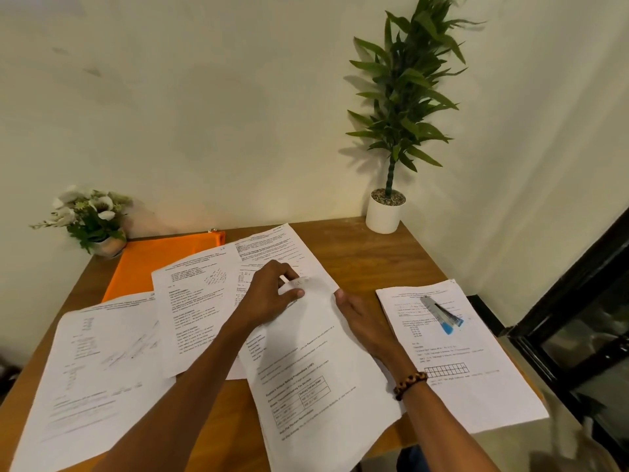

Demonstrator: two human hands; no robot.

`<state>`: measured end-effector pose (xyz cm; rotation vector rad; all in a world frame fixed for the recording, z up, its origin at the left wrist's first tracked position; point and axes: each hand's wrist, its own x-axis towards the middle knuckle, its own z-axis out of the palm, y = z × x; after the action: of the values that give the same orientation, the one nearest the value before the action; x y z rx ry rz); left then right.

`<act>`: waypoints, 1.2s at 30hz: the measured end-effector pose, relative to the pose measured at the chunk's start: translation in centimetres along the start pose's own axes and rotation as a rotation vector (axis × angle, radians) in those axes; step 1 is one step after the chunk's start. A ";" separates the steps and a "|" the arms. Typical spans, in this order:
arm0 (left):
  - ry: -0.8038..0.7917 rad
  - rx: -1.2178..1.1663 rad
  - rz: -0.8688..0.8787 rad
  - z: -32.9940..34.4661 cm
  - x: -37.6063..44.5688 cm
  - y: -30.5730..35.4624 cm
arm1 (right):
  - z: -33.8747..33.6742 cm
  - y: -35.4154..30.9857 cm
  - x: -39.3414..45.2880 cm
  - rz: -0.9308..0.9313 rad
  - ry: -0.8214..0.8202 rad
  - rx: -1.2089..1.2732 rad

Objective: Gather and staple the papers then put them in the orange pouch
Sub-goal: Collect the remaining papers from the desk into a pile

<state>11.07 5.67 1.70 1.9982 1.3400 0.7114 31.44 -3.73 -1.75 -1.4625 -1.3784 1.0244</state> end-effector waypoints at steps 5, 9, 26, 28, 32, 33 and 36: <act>-0.048 0.012 -0.011 0.3 -0.5 -1.1 | 0.7 0.6 0.3 -0.087 -0.088 -0.158; -0.153 0.117 -0.018 0.2 -0.8 -1.4 | 1.2 1.8 0.6 -0.107 -0.111 -0.167; -0.255 0.147 -0.130 -0.3 -0.8 -6.2 | 2.3 1.9 5.6 -0.081 0.002 -0.632; -0.261 0.137 -0.133 -0.1 -0.8 -6.8 | 2.2 2.5 5.8 -0.068 -0.101 -0.818; -0.238 0.120 -0.130 0.2 -0.6 -7.2 | 2.3 4.2 5.3 -0.141 -0.036 -0.888; -0.224 0.118 -0.129 0.2 -0.5 -7.1 | 2.3 4.4 5.1 -0.165 -0.006 -0.895; -0.212 0.146 -0.115 0.1 0.2 -6.6 | 2.3 4.7 4.6 -0.260 0.049 -1.011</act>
<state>7.23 7.72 -3.27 2.0253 1.3991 0.3466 30.89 0.83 -6.95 -1.8815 -2.1209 0.0631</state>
